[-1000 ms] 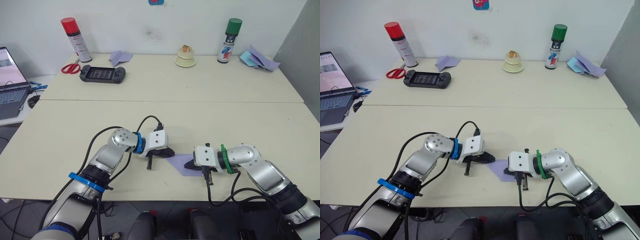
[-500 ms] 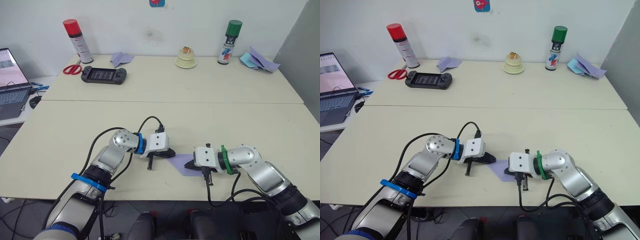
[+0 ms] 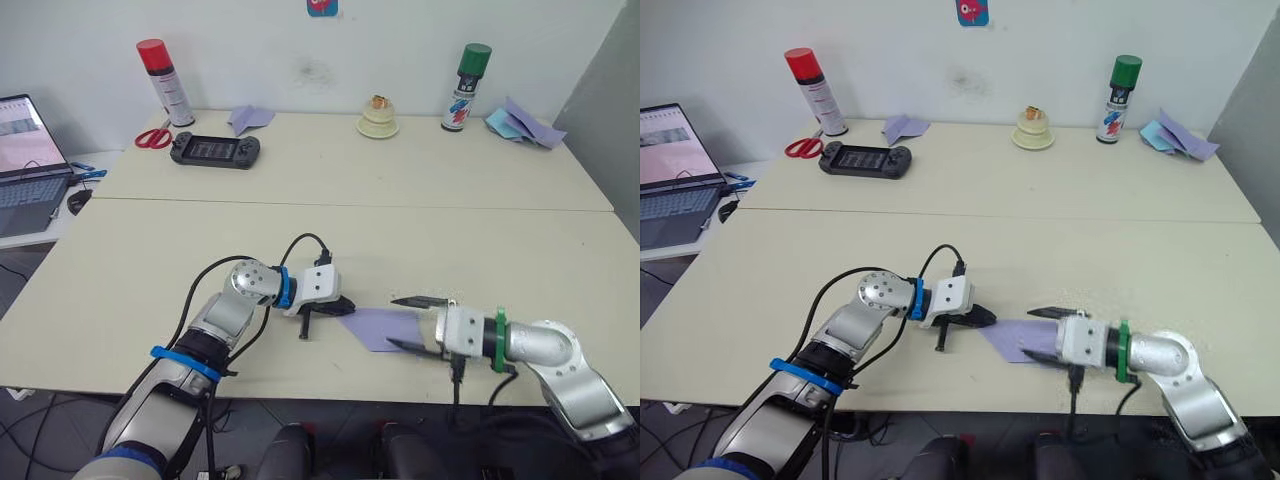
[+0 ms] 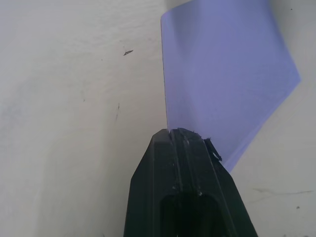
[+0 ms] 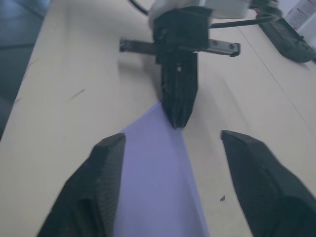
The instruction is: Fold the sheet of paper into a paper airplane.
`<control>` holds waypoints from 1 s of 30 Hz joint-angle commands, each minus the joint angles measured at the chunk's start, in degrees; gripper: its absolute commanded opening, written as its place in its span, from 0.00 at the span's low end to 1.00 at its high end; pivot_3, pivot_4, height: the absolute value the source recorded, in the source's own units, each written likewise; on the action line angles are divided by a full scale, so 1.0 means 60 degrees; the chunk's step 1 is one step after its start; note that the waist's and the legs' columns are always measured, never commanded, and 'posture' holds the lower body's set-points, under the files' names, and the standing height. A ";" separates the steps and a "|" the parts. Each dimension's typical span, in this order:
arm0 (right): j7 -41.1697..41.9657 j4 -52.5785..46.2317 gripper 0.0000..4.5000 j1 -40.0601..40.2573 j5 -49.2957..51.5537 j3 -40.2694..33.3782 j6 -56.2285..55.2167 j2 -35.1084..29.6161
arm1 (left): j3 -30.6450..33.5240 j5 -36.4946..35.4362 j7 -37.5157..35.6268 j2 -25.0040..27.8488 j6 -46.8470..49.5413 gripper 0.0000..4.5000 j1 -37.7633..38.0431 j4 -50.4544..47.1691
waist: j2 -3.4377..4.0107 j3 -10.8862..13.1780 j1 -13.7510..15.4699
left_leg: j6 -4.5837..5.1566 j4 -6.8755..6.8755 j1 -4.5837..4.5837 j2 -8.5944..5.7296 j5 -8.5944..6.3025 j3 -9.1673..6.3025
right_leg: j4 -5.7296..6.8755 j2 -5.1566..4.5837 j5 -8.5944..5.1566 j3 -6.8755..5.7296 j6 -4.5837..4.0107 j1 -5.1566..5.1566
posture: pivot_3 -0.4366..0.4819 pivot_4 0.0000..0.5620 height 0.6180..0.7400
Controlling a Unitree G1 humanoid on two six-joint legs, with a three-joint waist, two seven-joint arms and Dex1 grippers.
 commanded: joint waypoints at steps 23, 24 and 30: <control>-0.1089 0.3309 0.76 -0.1439 -0.1761 0.0714 -0.4015 -0.0095 | -0.0300 0.0384 -0.0348 -0.0137 -0.0238 0.00 -0.0006 0.0691 | -0.0001 -0.0005 -0.0018 | 0.0000 -0.0005 0.0024 0.0002 0.0000 0.0009 | 0.0000 0.0003 0.0003 0.0013 -0.0005 0.0017 | 0.48 0.27 0.85; -0.1095 0.3386 0.76 -0.1531 -0.1780 0.0807 -0.4061 -0.0047 | -0.0301 0.0375 -0.0355 -0.0150 -0.0241 0.00 -0.0009 0.0676 | -0.0001 -0.0005 -0.0013 | 0.0000 -0.0005 0.0024 0.0001 0.0000 0.0009 | 0.0000 0.0003 0.0005 0.0012 -0.0007 0.0017 | 0.48 0.27 0.85; -0.1052 0.3818 0.76 -0.2113 -0.1978 0.1520 -0.4122 0.0505 | -0.0314 0.0272 -0.0469 -0.0212 -0.0283 0.00 0.0040 0.0412 | -0.0001 -0.0005 -0.0014 | 0.0000 -0.0006 0.0024 -0.0003 0.0000 0.0002 | -0.0001 0.0003 0.0006 0.0013 -0.0008 0.0021 | 0.48 0.27 0.85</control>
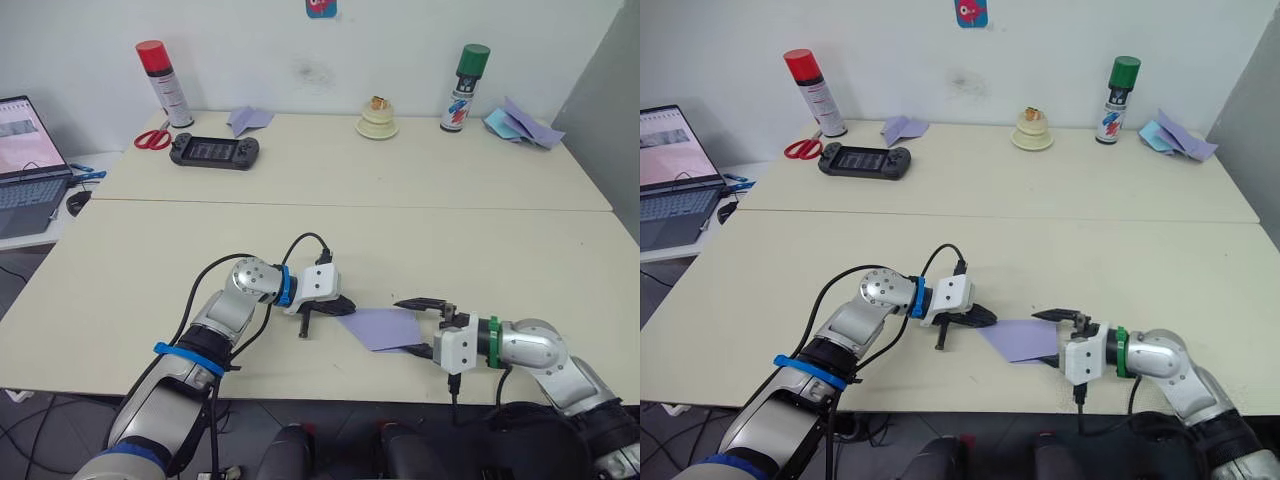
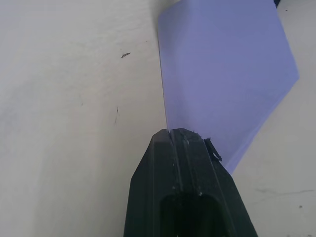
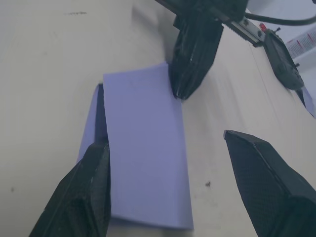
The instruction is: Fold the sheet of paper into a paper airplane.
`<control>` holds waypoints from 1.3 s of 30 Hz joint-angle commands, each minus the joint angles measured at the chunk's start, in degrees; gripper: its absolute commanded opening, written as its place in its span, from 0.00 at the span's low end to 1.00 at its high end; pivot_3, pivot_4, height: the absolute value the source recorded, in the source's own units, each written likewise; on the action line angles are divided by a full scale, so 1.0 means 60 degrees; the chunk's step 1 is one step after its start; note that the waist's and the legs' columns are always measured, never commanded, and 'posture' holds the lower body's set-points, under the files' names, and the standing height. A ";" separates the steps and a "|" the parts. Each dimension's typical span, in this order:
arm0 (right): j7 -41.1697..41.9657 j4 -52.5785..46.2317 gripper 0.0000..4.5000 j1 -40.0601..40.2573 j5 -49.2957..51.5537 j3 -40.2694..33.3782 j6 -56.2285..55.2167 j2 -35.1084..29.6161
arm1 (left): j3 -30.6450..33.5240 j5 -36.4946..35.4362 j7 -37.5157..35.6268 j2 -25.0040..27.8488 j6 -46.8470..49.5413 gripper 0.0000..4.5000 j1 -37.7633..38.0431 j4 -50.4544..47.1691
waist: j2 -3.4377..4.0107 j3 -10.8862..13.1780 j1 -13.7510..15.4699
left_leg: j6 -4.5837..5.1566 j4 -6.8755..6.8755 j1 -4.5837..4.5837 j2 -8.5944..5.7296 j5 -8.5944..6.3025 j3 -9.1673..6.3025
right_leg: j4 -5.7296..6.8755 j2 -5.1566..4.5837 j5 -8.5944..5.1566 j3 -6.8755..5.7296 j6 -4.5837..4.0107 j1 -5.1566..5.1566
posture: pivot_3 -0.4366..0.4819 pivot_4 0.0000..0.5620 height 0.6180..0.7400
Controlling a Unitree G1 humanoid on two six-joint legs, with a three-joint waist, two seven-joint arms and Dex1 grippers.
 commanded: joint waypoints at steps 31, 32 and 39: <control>0.1597 -0.1475 0.01 -0.0476 0.3122 0.0232 0.5351 0.0653 | -0.0238 0.0570 -0.0030 0.0356 -0.0560 0.00 0.0586 0.0686 | 0.0001 -0.0001 -0.0031 | 0.0001 -0.0011 0.0052 0.0017 -0.0002 -0.0011 | -0.0005 -0.0003 -0.0002 0.0002 0.0000 0.0045 | 0.48 0.27 0.85; 0.1486 -0.1711 0.01 -0.0501 0.3380 0.0169 0.6257 0.0736 | -0.0227 0.0579 -0.0015 0.0390 -0.0614 0.00 0.0632 0.0672 | 0.0004 -0.0004 -0.0046 | 0.0002 -0.0012 0.0055 0.0020 -0.0002 -0.0013 | -0.0005 -0.0003 -0.0002 0.0000 -0.0001 0.0047 | 0.48 0.27 0.85; 0.0699 -0.2683 0.01 -0.0827 0.4130 -0.0166 1.0114 0.1285 | -0.0085 0.0557 0.0169 0.0436 -0.0866 0.00 0.0864 0.0513 | 0.0010 -0.0016 -0.0070 | 0.0002 -0.0020 0.0065 0.0027 -0.0002 -0.0017 | -0.0005 -0.0001 -0.0005 0.0000 0.0001 0.0050 | 0.48 0.27 0.85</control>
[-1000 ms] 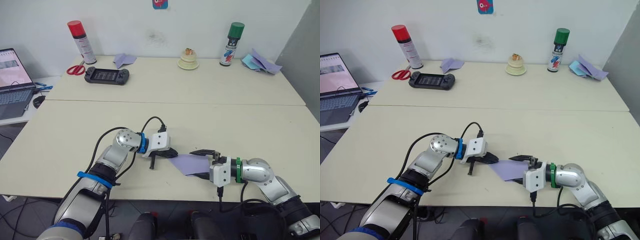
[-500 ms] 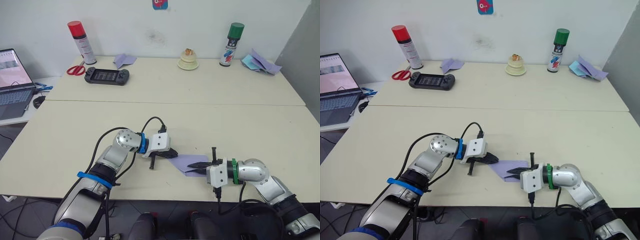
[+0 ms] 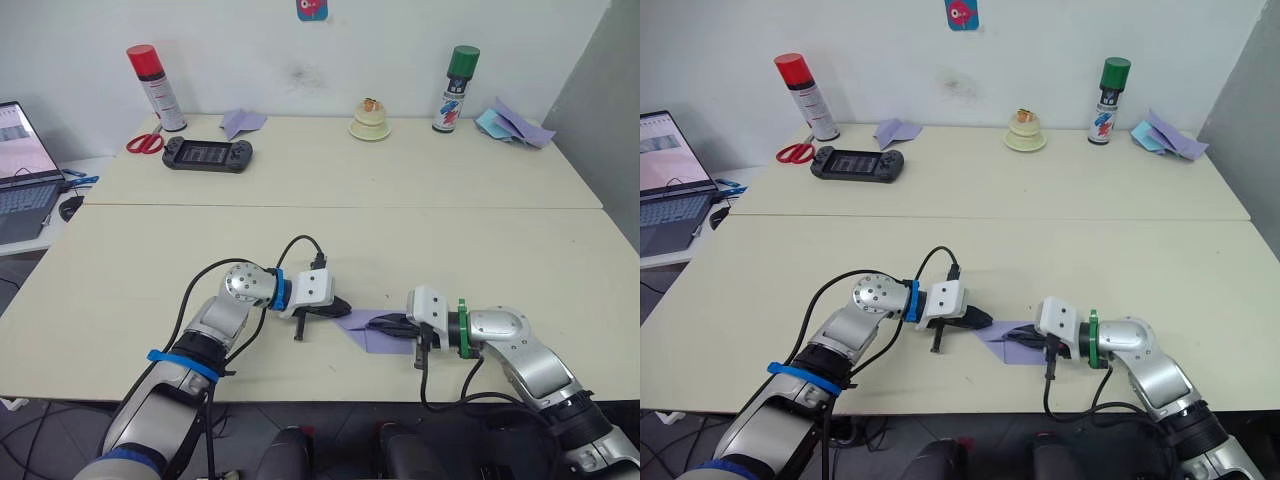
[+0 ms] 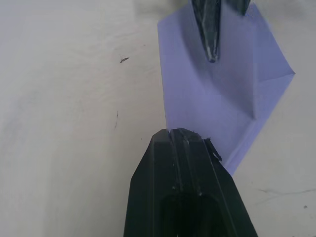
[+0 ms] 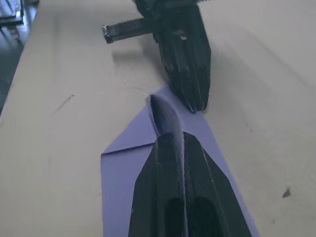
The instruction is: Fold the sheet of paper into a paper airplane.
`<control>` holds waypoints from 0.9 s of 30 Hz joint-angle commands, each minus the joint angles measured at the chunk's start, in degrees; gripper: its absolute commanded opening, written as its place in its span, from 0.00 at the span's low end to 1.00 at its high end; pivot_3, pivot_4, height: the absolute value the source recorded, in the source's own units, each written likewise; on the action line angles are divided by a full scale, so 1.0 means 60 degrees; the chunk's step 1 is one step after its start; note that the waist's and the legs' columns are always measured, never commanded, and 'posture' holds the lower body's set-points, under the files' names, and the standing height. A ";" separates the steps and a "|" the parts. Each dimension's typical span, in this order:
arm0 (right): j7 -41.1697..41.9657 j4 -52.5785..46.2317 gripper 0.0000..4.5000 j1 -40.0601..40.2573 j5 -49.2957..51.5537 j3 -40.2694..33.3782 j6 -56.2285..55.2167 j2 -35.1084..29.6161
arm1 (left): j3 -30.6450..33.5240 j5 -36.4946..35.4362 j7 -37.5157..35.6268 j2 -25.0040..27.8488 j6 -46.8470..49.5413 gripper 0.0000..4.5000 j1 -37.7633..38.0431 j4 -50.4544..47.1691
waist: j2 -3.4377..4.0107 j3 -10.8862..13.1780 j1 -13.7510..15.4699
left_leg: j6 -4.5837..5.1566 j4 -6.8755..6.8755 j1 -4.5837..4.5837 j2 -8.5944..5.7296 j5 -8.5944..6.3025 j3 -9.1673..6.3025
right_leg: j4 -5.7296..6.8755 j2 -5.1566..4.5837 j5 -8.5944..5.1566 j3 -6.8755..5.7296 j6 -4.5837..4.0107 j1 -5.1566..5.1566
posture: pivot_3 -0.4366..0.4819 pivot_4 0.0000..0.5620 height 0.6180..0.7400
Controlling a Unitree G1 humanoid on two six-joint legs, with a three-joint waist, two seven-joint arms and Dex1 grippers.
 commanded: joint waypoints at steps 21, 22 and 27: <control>-0.2071 -0.0293 0.01 -0.0900 0.0620 -0.0850 0.4173 0.1048 | -0.0210 0.0528 0.0271 0.0537 -0.0739 0.00 0.0622 0.0570 | 0.0001 -0.0003 -0.0053 | 0.0001 -0.0012 0.0005 0.0009 -0.0001 0.0002 | 0.0000 0.0008 -0.0004 -0.0003 0.0006 -0.0006 | 0.48 0.27 0.85; -0.2109 -0.0263 0.01 -0.0912 0.0554 -0.0792 0.4145 0.1041 | -0.0201 0.0522 0.0301 0.0540 -0.0772 0.00 0.0628 0.0567 | 0.0001 -0.0004 -0.0056 | 0.0001 -0.0012 0.0005 0.0009 -0.0001 0.0002 | 0.0000 0.0008 -0.0004 -0.0002 0.0006 -0.0006 | 0.48 0.27 0.85; -0.2157 -0.0156 0.01 -0.0946 0.0290 -0.0457 0.4090 0.1057 | -0.0019 0.0405 0.0463 0.0592 -0.0842 0.00 0.0725 0.0390 | 0.0001 -0.0005 -0.0083 | 0.0001 -0.0015 0.0007 0.0010 -0.0001 0.0001 | -0.0001 0.0009 -0.0004 -0.0003 0.0007 -0.0006 | 0.48 0.27 0.85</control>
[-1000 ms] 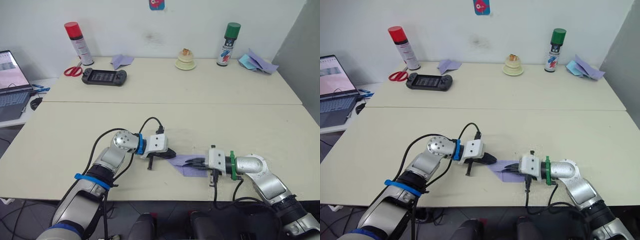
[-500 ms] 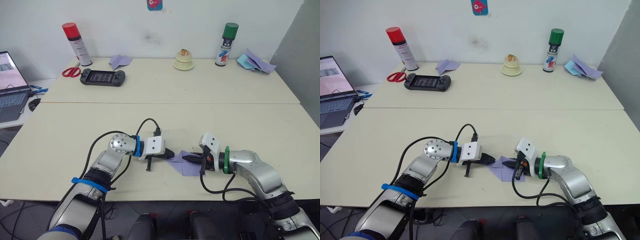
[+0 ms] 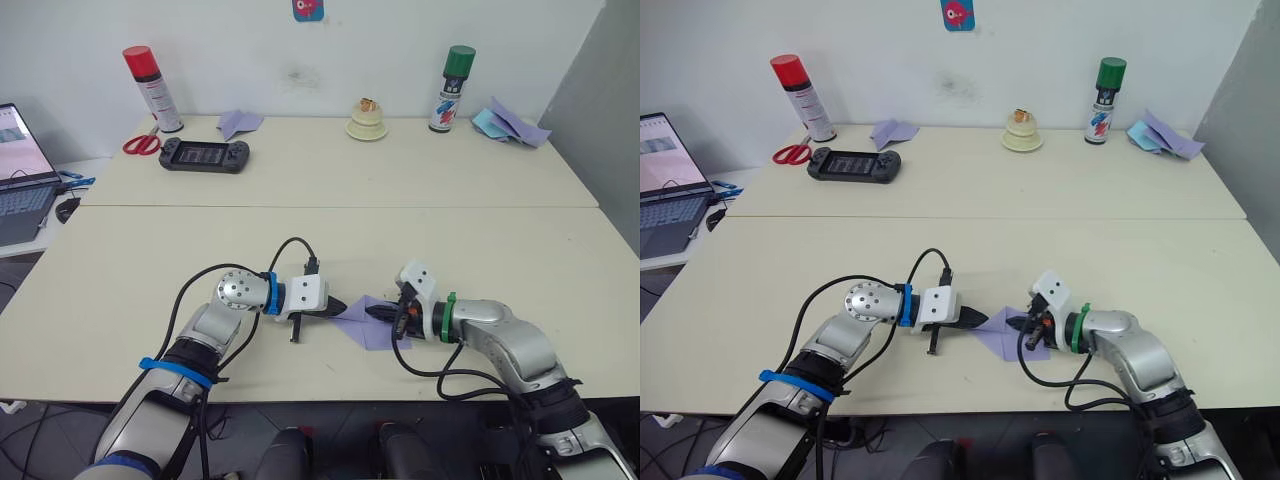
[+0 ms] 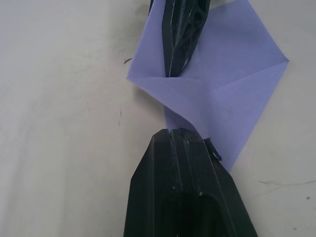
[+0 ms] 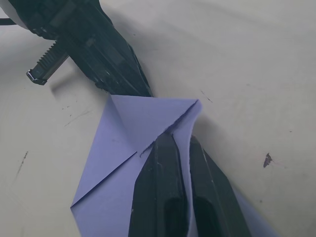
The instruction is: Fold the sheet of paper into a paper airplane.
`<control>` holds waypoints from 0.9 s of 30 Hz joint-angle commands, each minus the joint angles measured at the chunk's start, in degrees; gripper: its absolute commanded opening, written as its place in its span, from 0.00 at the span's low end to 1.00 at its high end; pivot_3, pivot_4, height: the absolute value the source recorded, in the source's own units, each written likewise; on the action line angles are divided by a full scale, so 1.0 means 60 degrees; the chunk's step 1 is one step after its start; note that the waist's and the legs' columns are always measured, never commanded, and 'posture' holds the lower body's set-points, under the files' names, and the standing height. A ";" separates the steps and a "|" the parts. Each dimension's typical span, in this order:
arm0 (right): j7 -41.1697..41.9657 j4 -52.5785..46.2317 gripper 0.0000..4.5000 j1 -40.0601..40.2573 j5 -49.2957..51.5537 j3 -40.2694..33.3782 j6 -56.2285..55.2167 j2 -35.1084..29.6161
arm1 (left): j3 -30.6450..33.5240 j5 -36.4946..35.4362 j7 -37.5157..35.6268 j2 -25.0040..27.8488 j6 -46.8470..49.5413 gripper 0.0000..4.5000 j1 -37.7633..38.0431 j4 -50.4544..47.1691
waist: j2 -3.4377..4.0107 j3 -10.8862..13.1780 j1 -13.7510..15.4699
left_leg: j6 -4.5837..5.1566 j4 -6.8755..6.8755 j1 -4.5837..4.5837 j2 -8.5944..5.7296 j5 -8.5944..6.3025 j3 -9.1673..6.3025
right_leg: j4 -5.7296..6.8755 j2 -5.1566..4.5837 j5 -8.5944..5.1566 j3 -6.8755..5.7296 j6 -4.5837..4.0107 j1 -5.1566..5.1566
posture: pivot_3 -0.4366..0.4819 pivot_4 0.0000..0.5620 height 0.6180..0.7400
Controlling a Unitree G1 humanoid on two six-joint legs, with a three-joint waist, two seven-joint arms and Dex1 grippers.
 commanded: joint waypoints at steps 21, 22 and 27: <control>0.0014 0.0677 0.01 -0.0419 -0.1048 0.0851 -0.1000 -0.0130 | 0.1194 -0.1832 0.0010 0.0392 0.3366 0.00 -0.0208 -0.2792 | -0.0011 0.0005 -0.0143 | -0.0001 -0.0005 -0.0089 -0.0003 0.0001 0.0005 | 0.0002 -0.0002 0.0002 0.0005 0.0000 -0.0089 | 0.48 0.27 0.85; 0.0029 0.0676 0.01 -0.0412 -0.1057 0.0870 -0.1026 -0.0145 | 0.1069 -0.1857 -0.0064 0.0330 0.3545 0.00 -0.0195 -0.2946 | -0.0011 0.0006 -0.0143 | -0.0001 -0.0007 -0.0089 -0.0003 0.0001 0.0004 | 0.0003 -0.0001 0.0002 0.0003 0.0000 -0.0090 | 0.48 0.27 0.85; 0.0101 0.0648 0.01 -0.0392 -0.1089 0.0889 -0.1077 -0.0182 | 0.0566 -0.1437 -0.0155 0.0185 0.3689 0.00 -0.0039 -0.2917 | -0.0011 0.0006 -0.0139 | -0.0001 -0.0007 -0.0090 -0.0003 0.0001 0.0004 | 0.0002 0.0000 0.0002 0.0004 0.0000 -0.0091 | 0.48 0.27 0.85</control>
